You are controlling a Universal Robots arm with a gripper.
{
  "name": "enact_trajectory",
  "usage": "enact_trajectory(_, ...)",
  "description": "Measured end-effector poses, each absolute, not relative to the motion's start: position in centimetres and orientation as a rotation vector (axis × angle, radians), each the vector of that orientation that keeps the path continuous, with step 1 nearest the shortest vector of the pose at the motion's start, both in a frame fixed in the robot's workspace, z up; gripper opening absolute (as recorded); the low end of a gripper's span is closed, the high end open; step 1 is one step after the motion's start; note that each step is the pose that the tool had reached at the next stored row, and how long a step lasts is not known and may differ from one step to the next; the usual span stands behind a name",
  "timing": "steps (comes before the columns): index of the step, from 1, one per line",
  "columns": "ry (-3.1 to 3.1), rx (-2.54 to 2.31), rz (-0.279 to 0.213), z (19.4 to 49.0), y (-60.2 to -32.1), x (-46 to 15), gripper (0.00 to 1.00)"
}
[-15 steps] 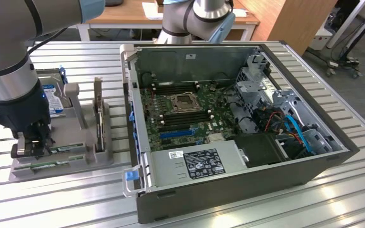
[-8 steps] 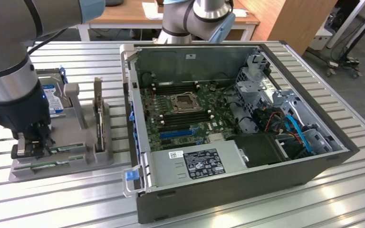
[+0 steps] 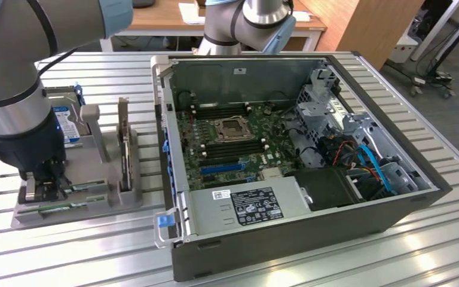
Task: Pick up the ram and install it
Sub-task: 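Pick up the ram and move it above insertion slot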
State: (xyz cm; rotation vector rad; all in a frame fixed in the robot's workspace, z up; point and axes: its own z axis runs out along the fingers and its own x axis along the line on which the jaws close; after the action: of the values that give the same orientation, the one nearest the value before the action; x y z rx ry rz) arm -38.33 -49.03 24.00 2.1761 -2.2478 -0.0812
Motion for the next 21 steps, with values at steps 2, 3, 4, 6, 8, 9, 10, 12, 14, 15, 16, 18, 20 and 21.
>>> enact_trajectory(2,-2.248,2.176,-0.081,23.8,-49.0,-38.3,0.31)
enact_trajectory(3,-2.248,2.176,-0.081,23.7,-49.0,-38.3,0.31)
enact_trajectory(4,-2.248,2.176,-0.081,23.6,-49.0,-38.3,0.31)
enact_trajectory(6,-2.248,2.176,-0.081,23.4,-49.0,-38.3,0.31)
enact_trajectory(8,-2.248,2.176,-0.081,23.2,-49.0,-38.3,0.31)
enact_trajectory(9,-2.248,2.176,-0.081,23.1,-49.0,-38.3,0.31)
enact_trajectory(10,-2.248,2.176,-0.081,23.0,-49.0,-38.3,0.31)
enact_trajectory(12,-2.248,2.176,-0.081,22.8,-49.0,-38.3,0.31)
enact_trajectory(14,-2.248,2.176,-0.081,22.7,-49.0,-38.3,0.31)
enact_trajectory(15,-2.248,2.176,-0.081,22.7,-49.0,-38.3,0.31)
enact_trajectory(16,-2.248,2.176,-0.081,22.7,-49.0,-38.3,0.31)
enact_trajectory(18,-2.246,2.178,-0.081,22.6,-49.0,-38.3,0.31)
enact_trajectory(20,-2.241,2.182,-0.081,22.5,-49.0,-38.3,0.31)
enact_trajectory(21,-2.238,2.185,-0.081,22.4,-49.0,-38.3,0.31)
